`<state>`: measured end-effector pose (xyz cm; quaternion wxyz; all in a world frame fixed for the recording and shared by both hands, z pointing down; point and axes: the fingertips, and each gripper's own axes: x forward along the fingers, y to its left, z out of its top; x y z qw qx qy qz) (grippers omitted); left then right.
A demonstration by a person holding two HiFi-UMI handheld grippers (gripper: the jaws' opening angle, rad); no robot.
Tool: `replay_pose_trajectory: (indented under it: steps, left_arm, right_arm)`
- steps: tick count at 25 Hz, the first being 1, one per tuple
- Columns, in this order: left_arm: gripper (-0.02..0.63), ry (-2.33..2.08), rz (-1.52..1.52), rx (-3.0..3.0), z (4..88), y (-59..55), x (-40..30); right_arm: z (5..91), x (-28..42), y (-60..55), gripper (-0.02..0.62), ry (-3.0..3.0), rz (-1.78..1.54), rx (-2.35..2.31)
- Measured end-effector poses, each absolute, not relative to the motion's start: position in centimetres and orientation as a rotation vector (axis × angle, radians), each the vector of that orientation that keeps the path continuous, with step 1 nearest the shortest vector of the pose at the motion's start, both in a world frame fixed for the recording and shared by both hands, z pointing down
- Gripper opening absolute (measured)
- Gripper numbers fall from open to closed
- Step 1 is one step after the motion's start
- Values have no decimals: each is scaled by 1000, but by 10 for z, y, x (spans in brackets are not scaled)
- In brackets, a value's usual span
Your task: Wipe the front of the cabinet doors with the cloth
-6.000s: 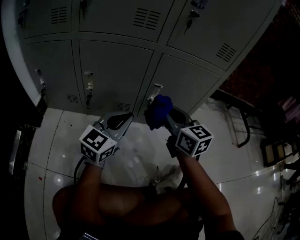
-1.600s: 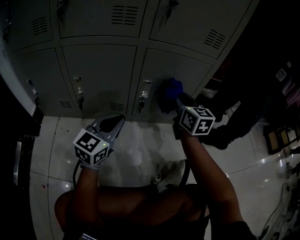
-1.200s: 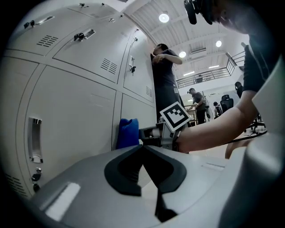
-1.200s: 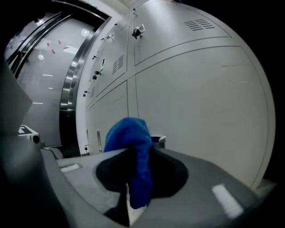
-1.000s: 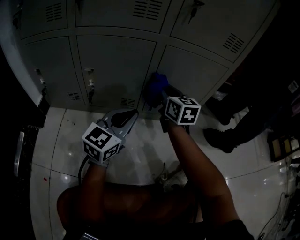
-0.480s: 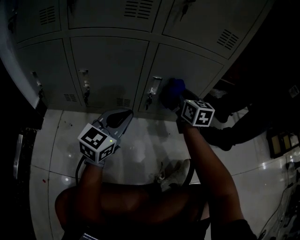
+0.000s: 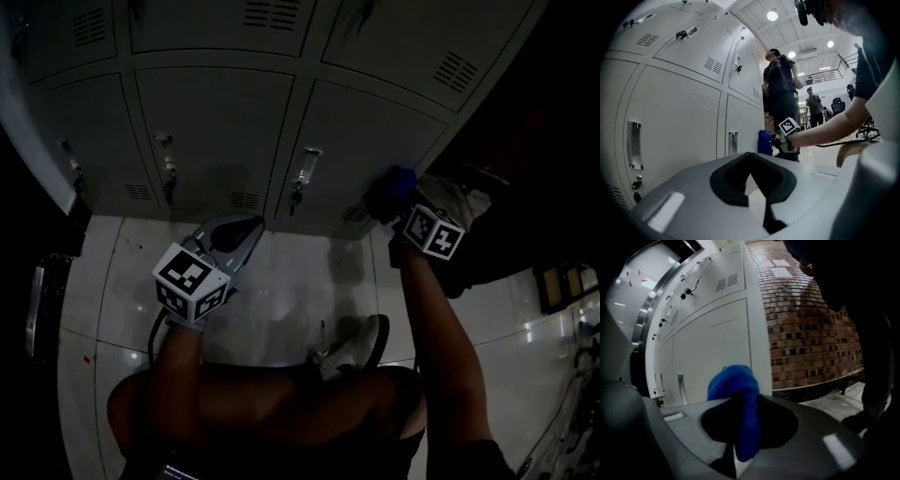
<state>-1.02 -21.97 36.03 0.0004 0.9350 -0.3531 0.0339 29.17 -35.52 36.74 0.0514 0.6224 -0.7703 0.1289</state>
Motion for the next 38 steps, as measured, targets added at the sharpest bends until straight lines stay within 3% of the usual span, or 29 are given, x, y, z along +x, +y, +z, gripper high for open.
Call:
replay_pose_trajectory:
  steps: [8,24,31,38]
  left_arm:
    - [0,-1113,109,2934,361,-220,-10]
    - [0,-1137,65,2914,355,-221,-17]
    - [0,-1134,47,2910,355,-224,-19]
    - [0,-1128,54,2914,357,-223,-17]
  right_arm:
    - [375,324,-346,77,-2314,434,1982]
    - [417,116,-331,77,-2525,247,1476]
    - [433,87,-352,77,-2526,258,1444]
    - [440,115,-356,77,-2497,331,1527]
